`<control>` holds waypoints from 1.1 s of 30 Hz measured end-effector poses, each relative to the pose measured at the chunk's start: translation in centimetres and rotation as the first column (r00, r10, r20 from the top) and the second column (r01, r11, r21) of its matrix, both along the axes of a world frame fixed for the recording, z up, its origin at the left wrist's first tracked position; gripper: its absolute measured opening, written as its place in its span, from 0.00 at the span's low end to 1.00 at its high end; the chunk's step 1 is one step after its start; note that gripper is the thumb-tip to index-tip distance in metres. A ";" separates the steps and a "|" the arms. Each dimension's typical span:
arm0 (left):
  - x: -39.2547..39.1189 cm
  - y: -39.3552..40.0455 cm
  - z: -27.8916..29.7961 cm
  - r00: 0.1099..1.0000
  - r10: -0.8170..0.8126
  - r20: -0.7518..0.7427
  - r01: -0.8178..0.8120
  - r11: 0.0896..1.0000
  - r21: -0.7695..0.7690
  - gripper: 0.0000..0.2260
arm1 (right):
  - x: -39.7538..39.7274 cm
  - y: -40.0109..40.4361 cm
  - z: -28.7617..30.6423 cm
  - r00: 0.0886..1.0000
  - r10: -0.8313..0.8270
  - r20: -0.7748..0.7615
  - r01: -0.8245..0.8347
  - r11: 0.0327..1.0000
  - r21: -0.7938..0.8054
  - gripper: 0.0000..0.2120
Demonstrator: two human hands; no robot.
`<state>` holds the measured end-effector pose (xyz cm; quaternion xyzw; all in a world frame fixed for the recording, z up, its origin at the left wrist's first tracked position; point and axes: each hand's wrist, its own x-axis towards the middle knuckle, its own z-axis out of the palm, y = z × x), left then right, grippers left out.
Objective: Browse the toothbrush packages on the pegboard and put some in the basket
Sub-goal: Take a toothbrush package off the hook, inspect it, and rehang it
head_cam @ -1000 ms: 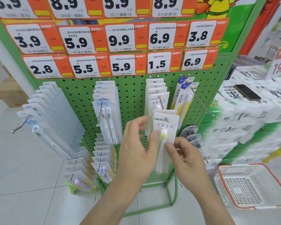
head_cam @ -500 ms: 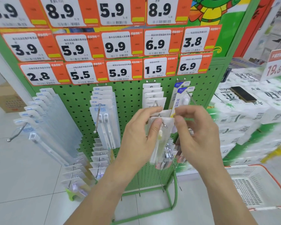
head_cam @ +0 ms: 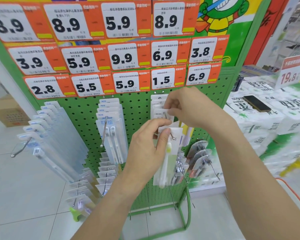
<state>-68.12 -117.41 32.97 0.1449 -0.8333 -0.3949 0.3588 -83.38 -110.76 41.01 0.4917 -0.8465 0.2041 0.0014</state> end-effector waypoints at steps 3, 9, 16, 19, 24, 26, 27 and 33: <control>0.0 0.0 0.1 1.000 0.008 0.000 -0.008 0.999 -0.031 0.08 | -0.1 0.4 -0.1 1.000 0.013 0.011 -0.013 1.000 -0.015 0.07; -0.3 0.1 -0.1 0.999 0.033 -0.036 -0.035 0.998 -0.060 0.07 | -0.2 2.1 -0.1 0.999 -0.022 -0.031 0.019 0.994 -0.107 0.07; -0.7 0.1 -0.2 0.996 0.068 -0.057 -0.072 0.994 -0.088 0.06 | 0.1 3.7 -1.5 0.988 -0.070 -0.136 0.026 0.952 -0.304 0.12; -0.8 0.2 0.0 0.995 0.080 -0.058 -0.085 0.992 -0.091 0.06 | 0.5 4.5 -2.2 0.989 -0.091 -0.120 0.030 0.900 -0.434 0.12; -0.8 0.2 0.3 0.994 0.094 -0.049 -0.098 0.992 -0.082 0.07 | 1.6 6.1 -2.9 0.991 -0.078 -0.106 0.000 0.807 -0.590 0.11; -0.8 0.1 0.5 0.996 0.085 -0.029 -0.086 0.996 -0.036 0.07 | 2.4 6.7 -2.9 0.994 -0.081 -0.077 0.012 0.761 -0.649 0.11; -0.8 0.0 0.6 0.997 0.076 -0.021 -0.077 0.997 -0.021 0.07 | 2.8 7.0 -2.9 0.994 -0.088 -0.066 0.020 0.733 -0.680 0.11; -0.7 -0.3 1.3 0.998 0.042 0.040 -0.041 0.999 -0.028 0.08 | 5.2 8.1 -2.4 0.999 -0.020 0.047 0.050 0.599 -0.799 0.11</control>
